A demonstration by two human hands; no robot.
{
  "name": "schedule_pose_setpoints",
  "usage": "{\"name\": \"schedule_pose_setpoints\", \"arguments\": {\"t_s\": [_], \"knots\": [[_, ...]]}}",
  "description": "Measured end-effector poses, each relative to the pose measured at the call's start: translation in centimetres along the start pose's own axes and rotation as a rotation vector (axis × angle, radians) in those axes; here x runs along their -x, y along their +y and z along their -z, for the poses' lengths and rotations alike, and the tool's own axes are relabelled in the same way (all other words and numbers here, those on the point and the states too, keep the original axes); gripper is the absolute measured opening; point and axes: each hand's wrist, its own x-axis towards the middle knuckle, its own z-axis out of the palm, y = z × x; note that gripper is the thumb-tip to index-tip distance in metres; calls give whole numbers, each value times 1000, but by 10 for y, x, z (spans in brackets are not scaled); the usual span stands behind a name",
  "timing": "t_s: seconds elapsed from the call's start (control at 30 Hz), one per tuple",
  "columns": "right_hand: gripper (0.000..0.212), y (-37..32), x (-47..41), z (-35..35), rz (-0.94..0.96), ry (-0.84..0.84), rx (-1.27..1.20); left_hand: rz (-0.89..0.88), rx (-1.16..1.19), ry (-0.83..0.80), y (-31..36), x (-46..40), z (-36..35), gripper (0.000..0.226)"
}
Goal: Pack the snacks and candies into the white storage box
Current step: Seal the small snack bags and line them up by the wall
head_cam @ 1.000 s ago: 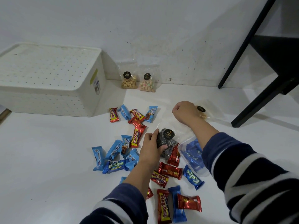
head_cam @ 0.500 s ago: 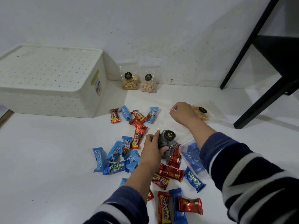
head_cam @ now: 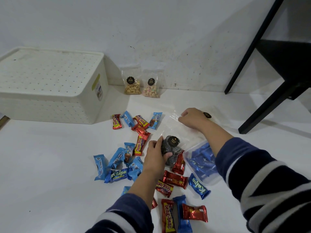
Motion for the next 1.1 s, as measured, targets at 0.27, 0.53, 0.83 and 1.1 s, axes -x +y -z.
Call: {"name": "schedule_pose_setpoints", "arguments": {"t_s": [0.27, 0.53, 0.83, 1.1], "knots": [[23, 28, 22, 1, 70, 109, -130, -51, -91, 258, 21, -2, 7, 52], [21, 31, 40, -14, 174, 118, -235, 59, 352, 118, 70, -23, 22, 34], [26, 32, 39, -21, 105, 138, -279, 27, 419, 124, 70, -22, 23, 22], [19, 19, 31, -21, 60, 174, -153, -81, 323, 219, 54, -24, 18, 12]]}}
